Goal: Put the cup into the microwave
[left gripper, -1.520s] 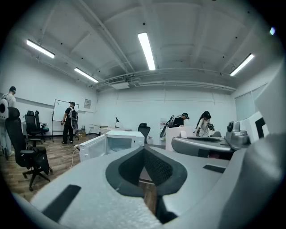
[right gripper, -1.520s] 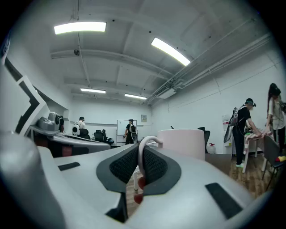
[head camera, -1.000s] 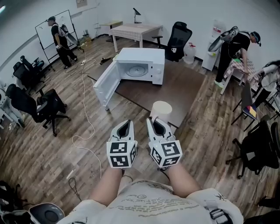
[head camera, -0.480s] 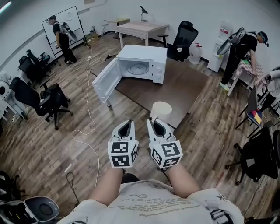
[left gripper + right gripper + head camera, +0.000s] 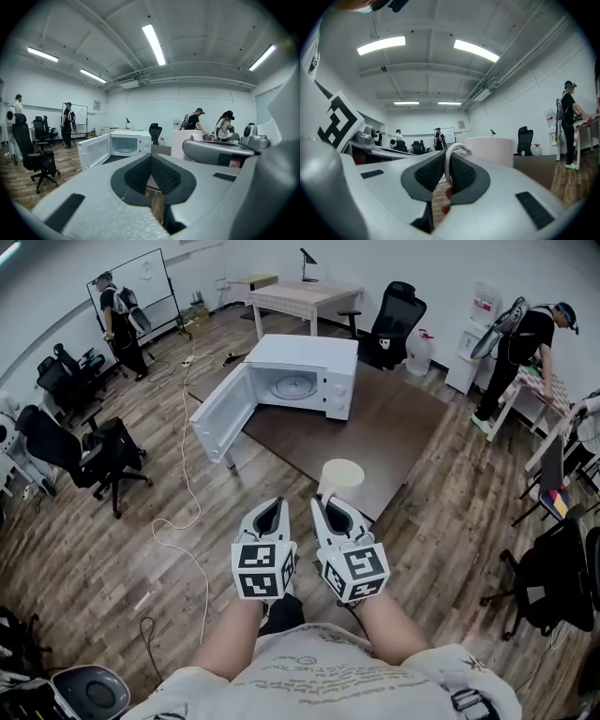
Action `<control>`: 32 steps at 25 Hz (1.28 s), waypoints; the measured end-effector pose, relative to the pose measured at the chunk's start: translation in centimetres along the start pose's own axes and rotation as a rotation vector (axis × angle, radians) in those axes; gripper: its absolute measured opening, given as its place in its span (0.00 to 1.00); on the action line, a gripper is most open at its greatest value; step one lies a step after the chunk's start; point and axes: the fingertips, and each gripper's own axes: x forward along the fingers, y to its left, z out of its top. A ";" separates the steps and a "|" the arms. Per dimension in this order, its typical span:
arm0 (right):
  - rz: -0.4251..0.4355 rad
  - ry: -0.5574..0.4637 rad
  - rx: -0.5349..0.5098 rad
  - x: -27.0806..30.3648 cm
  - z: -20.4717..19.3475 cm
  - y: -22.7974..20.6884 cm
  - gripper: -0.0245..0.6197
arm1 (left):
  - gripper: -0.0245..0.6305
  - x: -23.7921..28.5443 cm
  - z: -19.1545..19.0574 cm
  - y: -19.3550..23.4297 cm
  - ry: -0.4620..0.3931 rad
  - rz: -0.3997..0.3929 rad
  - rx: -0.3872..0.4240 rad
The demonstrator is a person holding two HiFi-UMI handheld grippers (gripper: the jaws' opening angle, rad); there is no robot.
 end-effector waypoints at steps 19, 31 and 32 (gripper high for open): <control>0.020 0.000 -0.032 16.0 0.0 -4.0 0.09 | 0.06 13.9 3.5 9.7 -0.003 -0.057 -0.015; 0.032 0.001 -0.061 25.6 -1.4 -4.4 0.09 | 0.06 20.9 5.0 16.3 -0.008 -0.145 -0.008; 0.028 0.000 -0.059 26.1 -1.6 -4.3 0.09 | 0.06 21.1 4.9 16.7 -0.007 -0.150 -0.011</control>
